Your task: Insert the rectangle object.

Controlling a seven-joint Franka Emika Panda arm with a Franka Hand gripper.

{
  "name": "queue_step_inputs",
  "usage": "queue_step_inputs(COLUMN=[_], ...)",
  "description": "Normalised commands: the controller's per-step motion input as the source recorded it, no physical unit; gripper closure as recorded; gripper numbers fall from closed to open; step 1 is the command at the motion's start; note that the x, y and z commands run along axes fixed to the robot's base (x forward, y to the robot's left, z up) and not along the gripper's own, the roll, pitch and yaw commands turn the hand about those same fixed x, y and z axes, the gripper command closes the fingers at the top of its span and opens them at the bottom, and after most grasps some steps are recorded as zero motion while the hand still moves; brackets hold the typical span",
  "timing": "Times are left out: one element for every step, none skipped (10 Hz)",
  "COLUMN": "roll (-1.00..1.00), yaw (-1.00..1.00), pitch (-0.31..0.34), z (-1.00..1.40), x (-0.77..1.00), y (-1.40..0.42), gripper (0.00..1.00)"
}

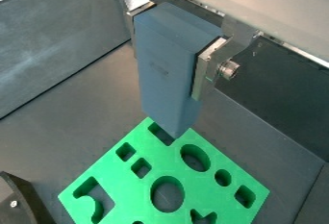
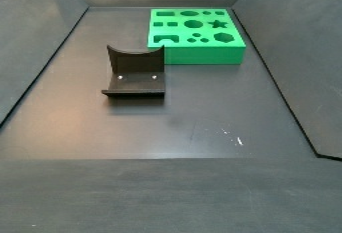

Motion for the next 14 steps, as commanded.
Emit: queue_step_inputs(roll=[-0.01,0.0,-0.02,-0.01,0.0,0.04,0.12,0.14,0.12,0.06,0.02,0.0,0.0,0.0], yaw=[0.0,0.0,0.0,0.0,-0.02,-0.06,-0.1,-0.09,-0.05,-0.05,-0.05,-0.05,-0.04,-0.04], pitch=[-0.076,-0.034,-0.079,-0.089,-0.054,-0.023,-0.006,-0.023,0.0,0.01,0.023,0.031,0.03,0.031], z=[-1.0,-1.0,-1.0,-1.0,-1.0,-1.0,-1.0,-0.97,-0.74,-0.53,-0.44,-0.38,-0.29,-0.19], x=[0.0,0.27,0.48,0.45,0.39,0.33,0.19,0.03,0.0,0.06,0.1,0.13,0.14,0.21], y=[-0.15,-0.26,-0.28,-0.32,-0.26,-0.21,-0.13,-0.06,-0.03,-0.02,-0.03,-0.02,-0.05,-0.09], gripper=[1.0,1.0,1.0,1.0,1.0,1.0,1.0,1.0,1.0,1.0,1.0,1.0,1.0,1.0])
